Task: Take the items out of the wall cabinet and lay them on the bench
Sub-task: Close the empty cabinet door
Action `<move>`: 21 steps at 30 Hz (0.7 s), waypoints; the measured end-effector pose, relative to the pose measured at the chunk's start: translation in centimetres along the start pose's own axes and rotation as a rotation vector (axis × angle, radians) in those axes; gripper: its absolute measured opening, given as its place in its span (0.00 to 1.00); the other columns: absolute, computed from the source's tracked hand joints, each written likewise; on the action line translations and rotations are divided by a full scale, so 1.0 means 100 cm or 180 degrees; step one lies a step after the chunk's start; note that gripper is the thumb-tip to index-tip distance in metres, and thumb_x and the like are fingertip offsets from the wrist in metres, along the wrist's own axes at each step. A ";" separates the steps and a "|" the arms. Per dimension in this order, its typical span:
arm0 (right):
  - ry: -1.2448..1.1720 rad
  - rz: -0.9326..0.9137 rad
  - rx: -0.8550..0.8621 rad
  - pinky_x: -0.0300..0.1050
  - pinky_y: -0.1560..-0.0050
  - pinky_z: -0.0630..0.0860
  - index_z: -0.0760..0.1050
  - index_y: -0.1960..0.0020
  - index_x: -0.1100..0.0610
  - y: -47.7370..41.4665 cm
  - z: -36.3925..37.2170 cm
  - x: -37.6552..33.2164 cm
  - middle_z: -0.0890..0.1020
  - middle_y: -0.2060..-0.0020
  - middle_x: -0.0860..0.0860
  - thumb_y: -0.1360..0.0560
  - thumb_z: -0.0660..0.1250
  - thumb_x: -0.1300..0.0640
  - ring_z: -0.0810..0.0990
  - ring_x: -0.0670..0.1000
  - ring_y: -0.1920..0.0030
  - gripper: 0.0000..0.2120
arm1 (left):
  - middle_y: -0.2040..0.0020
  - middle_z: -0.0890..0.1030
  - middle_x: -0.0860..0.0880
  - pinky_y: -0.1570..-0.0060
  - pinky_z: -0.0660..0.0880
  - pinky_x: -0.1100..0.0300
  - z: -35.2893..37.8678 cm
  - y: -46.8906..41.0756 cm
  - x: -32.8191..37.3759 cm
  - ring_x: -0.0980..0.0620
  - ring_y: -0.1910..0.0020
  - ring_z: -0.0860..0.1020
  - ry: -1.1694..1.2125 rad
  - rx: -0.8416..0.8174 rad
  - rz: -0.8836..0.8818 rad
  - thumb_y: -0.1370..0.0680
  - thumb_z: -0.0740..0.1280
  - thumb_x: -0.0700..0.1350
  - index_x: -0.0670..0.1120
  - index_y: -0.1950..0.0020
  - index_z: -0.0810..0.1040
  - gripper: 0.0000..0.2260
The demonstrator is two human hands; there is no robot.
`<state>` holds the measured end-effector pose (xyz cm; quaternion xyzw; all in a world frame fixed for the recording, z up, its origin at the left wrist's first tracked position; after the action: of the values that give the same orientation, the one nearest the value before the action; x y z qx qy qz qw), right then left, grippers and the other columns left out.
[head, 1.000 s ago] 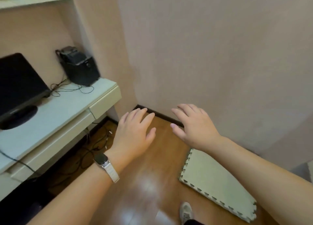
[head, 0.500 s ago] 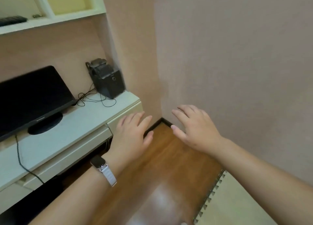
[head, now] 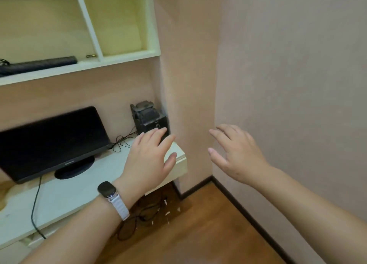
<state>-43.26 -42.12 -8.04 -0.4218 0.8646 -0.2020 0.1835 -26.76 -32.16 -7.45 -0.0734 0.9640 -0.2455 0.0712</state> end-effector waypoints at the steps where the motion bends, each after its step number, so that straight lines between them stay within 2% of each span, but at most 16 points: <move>1: 0.0000 -0.0018 0.0039 0.56 0.38 0.71 0.74 0.32 0.56 -0.015 0.001 0.000 0.77 0.35 0.56 0.23 0.55 0.40 0.72 0.58 0.34 0.28 | 0.31 0.74 0.47 0.32 0.65 0.46 -0.001 -0.010 -0.009 0.45 0.31 0.70 -0.0024 0.0077 -0.0013 0.23 0.62 0.56 0.50 0.31 0.74 0.21; 8: -0.0008 -0.0141 0.0588 0.55 0.41 0.72 0.74 0.33 0.56 -0.126 -0.006 0.000 0.76 0.35 0.56 0.24 0.57 0.41 0.73 0.59 0.36 0.27 | 0.37 0.78 0.43 0.38 0.69 0.44 -0.012 -0.100 -0.076 0.40 0.36 0.75 0.0009 0.0824 0.0054 0.26 0.63 0.53 0.46 0.37 0.78 0.21; 12: 0.0009 -0.0209 0.0952 0.55 0.44 0.74 0.75 0.34 0.57 -0.197 -0.017 0.001 0.76 0.36 0.56 0.25 0.58 0.42 0.74 0.59 0.37 0.26 | 0.36 0.78 0.43 0.37 0.69 0.43 -0.012 -0.157 -0.118 0.41 0.36 0.74 -0.0015 0.0957 0.0147 0.25 0.63 0.53 0.47 0.36 0.78 0.21; 17: 0.0045 -0.0188 0.1410 0.55 0.39 0.72 0.74 0.32 0.57 -0.275 -0.035 0.006 0.75 0.34 0.56 0.25 0.58 0.41 0.72 0.57 0.35 0.28 | 0.34 0.76 0.43 0.36 0.68 0.44 -0.019 -0.229 -0.170 0.42 0.35 0.73 -0.0212 0.1146 0.0239 0.24 0.62 0.55 0.48 0.34 0.76 0.21; 21: 0.0002 -0.0300 0.1818 0.55 0.39 0.71 0.73 0.32 0.59 -0.323 -0.054 0.011 0.74 0.34 0.56 0.25 0.59 0.43 0.70 0.56 0.35 0.28 | 0.37 0.78 0.42 0.40 0.69 0.46 -0.033 -0.278 -0.203 0.41 0.39 0.75 -0.0354 0.1512 0.0319 0.25 0.61 0.54 0.46 0.37 0.78 0.20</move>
<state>-25.39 -60.10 12.69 -0.3927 0.7522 -0.4457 0.2851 -4.49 -51.20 10.87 -0.0201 0.8763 -0.4569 0.1514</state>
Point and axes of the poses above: each hand's wrist, its own y-axis away from the middle knuckle, its own z-axis out of the palm, x = y × z, the point moved 9 cm from there along -y, towards the middle knuckle
